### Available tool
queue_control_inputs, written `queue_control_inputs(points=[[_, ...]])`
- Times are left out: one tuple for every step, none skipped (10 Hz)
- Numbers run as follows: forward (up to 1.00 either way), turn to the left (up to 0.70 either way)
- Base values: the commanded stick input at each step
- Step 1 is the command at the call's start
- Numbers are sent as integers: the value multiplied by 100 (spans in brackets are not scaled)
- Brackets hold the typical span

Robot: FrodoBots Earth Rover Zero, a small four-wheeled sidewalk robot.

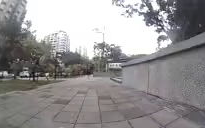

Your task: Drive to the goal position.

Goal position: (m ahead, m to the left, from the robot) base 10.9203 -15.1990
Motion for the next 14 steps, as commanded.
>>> queue_control_inputs(points=[[70,0],[70,0],[70,0],[70,0],[70,0],[70,0],[70,0],[70,0],[70,0],[70,0],[70,0],[70,0],[70,0],[70,0]])
